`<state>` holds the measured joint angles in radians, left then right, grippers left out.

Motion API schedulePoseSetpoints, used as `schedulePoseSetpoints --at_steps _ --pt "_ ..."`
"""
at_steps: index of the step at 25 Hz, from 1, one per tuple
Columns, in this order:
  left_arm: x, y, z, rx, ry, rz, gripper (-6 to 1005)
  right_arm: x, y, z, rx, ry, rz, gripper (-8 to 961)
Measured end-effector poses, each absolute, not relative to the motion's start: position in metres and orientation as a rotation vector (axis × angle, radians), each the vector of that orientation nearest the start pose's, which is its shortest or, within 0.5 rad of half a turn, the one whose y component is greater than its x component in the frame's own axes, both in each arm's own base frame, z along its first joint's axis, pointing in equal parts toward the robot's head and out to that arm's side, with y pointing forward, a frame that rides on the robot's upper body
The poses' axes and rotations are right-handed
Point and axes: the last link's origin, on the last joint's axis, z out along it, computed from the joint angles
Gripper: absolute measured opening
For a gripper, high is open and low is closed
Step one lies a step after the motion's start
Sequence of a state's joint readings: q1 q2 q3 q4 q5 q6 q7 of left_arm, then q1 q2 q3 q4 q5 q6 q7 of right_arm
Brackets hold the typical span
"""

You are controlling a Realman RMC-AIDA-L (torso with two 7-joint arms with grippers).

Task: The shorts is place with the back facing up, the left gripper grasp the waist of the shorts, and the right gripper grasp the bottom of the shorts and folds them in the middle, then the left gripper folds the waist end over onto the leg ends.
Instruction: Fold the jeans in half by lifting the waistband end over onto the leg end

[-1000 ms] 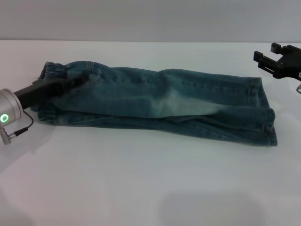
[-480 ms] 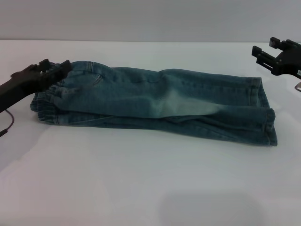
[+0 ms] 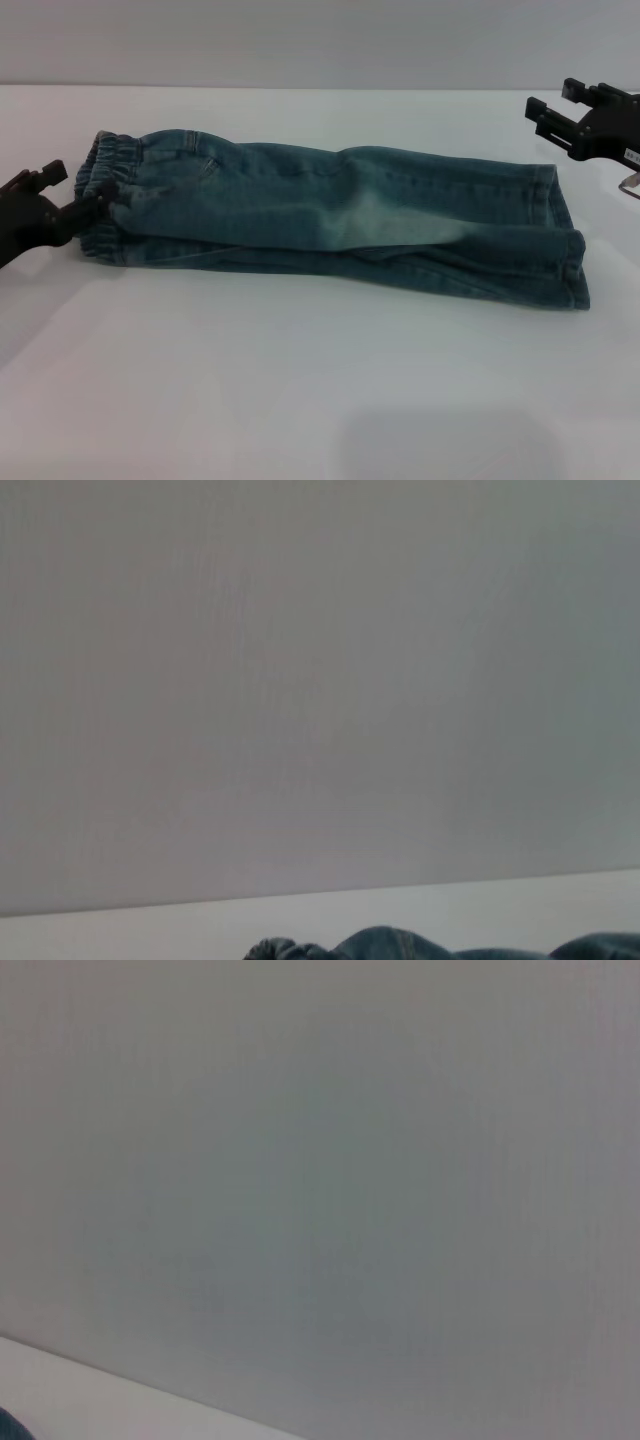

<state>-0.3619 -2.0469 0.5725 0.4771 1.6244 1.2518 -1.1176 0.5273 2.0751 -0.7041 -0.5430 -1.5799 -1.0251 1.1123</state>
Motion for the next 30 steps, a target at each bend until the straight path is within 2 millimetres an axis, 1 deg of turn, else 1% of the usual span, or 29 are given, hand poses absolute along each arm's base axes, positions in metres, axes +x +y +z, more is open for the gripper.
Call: schedulePoseSetpoints --at_steps 8,20,30 --pt "-0.358 0.313 0.03 -2.075 -0.69 -0.656 860 0.295 0.39 0.023 -2.12 0.618 0.649 568" --pt "-0.375 0.321 0.02 -2.015 -0.738 -0.509 860 0.291 0.391 0.019 -2.129 0.627 0.667 568" --pt "-0.378 0.327 0.014 -2.011 -0.761 -0.455 860 0.287 0.392 0.017 -2.122 0.64 0.707 567"
